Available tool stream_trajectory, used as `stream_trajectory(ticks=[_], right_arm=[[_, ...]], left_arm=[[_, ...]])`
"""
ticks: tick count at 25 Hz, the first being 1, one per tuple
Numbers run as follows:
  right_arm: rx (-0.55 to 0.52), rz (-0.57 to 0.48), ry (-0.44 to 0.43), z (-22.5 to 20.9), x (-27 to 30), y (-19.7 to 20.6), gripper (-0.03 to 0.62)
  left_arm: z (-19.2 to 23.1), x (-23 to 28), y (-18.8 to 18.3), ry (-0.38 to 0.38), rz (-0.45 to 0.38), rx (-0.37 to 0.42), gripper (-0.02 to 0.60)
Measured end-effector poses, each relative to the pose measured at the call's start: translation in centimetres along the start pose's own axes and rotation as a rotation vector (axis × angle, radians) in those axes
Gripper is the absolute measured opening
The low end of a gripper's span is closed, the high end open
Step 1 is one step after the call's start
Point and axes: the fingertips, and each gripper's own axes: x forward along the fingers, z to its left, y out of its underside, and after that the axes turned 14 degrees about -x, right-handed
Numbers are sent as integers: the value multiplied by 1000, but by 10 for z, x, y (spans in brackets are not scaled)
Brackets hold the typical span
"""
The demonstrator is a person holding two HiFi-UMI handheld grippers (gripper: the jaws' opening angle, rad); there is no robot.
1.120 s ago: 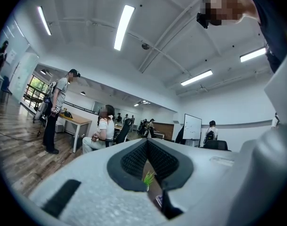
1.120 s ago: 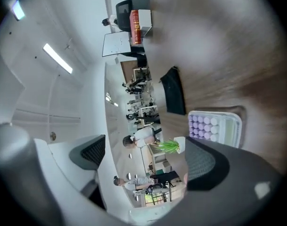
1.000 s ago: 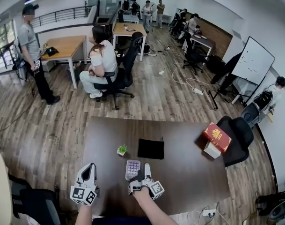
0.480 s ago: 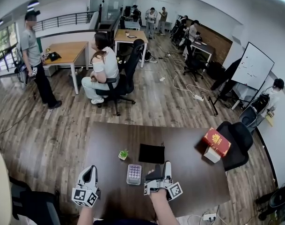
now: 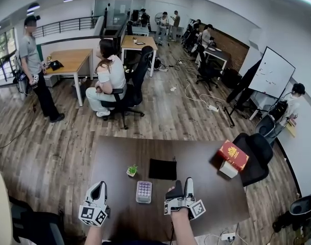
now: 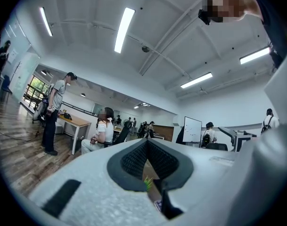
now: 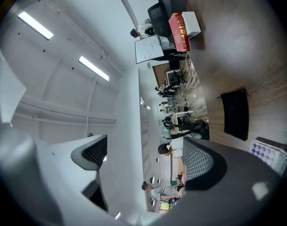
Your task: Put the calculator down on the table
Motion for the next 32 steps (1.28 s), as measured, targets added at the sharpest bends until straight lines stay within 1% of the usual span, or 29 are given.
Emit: stream_trajectory(ticks=[2,4,7,8,9,12,17,21,23,25,27,28,29,30,32], right_arm=[[-9,6,0,0,-1,2,488],[-31,16,-2,4,-2,4,458],[-139,48,0,6,-4,3,401],[-186,61,0,8,-4,3,379],[-238,76,-1,10,-4,3,370],[-406,122,-19,23,1,5,360],[-648,189,-32,42,5,9,357],[-939,297,-38,52,8,20,373],[-1084,347,-13,51,9,23,374],[-1243,370,26,50,7,22,371],[-1400,389,45,49,5,24,356],[-1447,408,44,47,4,27,358],[-1466,426,42,45,4,30,365],[-1469,440,43,43,3,32,376],[-1478,455,48,40,2,35,376]], left_arm=[[-1,2,0,9,7,0,-5],[-2,1,0,15,16,-4,-5],[-3,-1,-1,14,16,-7,-5],[-2,-1,-1,15,15,-6,-5],[-2,-1,-1,16,14,-4,-5],[-2,0,2,14,18,4,-5],[-3,1,5,19,23,-3,-5],[-4,2,4,23,31,0,-5],[-4,3,4,23,31,-1,-5],[-3,3,6,23,29,-1,-5],[-3,3,8,21,31,5,-5],[-3,4,9,21,34,12,-5],[-4,4,10,21,40,23,-5],[-6,5,11,22,45,35,-5],[-10,6,10,31,50,52,-5]])
